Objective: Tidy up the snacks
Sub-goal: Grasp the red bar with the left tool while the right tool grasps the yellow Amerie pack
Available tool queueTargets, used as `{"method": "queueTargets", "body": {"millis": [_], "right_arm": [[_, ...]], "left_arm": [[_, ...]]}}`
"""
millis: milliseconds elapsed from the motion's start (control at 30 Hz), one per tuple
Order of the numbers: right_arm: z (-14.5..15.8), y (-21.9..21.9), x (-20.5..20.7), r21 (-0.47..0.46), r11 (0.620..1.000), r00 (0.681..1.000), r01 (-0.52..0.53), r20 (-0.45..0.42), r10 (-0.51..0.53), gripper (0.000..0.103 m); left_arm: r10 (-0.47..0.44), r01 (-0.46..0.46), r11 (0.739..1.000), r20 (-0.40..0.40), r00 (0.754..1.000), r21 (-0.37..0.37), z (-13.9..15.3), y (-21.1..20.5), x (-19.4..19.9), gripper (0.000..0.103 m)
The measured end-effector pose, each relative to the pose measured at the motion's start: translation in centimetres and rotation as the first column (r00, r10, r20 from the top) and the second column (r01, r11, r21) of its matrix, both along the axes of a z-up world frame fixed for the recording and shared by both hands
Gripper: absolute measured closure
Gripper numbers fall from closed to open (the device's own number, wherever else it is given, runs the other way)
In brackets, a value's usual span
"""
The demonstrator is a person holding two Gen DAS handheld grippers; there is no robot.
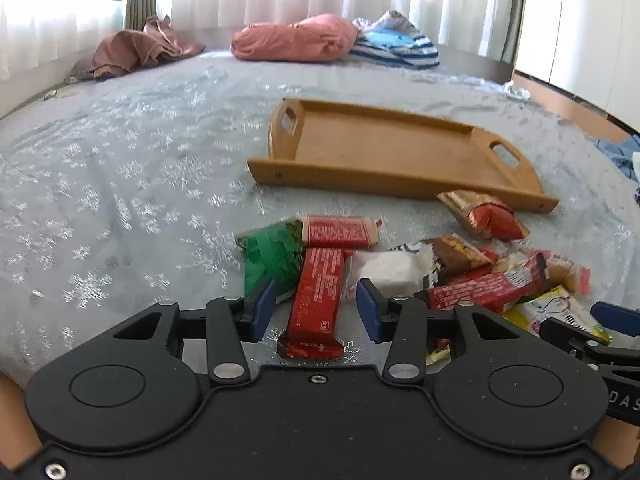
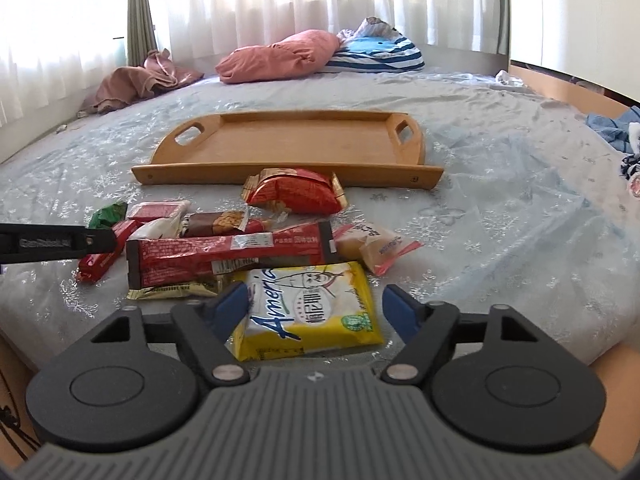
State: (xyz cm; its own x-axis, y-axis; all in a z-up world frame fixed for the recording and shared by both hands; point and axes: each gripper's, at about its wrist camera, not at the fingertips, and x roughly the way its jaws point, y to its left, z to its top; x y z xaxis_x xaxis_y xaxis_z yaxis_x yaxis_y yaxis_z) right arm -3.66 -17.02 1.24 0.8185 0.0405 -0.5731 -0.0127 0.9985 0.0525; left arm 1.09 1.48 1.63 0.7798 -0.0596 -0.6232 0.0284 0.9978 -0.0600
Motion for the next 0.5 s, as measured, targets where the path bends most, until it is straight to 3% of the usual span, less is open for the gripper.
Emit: {"method": "queueTargets", "body": {"millis": [100,233,400,500], "right_arm": [[-0.2,0.5,0.1,-0.026,0.999,1.000,-0.018,0.001,0.018,0.022],[-0.4,0.9,0.5,-0.051,0.998,1.000,-0.030,-0.006,0.030,0.024],[-0.3,0.9,0.5,-0.048,0.998,0.999,-0.038,-0.015,0.037,0.031],[-0.4,1.0,0.6,-0.056,0.998,0.999,-0.039,-0.018,0.038,0.025]], "left_arm": [[0.010,-0.010,1.000,-0.040,0.999,-0.016,-1.0,0.0,0.7,0.062],[0.007,-0.006,1.000,-0.044,0.999,0.006,-0.9,-0.3,0.5,0.080],[-0.019,0.019,1.000,-0.043,0.999,0.007,-0.2,-0.8,0.0,0.080],[-0.023,0.023,1.000,-0.039,0.999,0.002,0.1,-1.0,-0.3,0.080]]}}
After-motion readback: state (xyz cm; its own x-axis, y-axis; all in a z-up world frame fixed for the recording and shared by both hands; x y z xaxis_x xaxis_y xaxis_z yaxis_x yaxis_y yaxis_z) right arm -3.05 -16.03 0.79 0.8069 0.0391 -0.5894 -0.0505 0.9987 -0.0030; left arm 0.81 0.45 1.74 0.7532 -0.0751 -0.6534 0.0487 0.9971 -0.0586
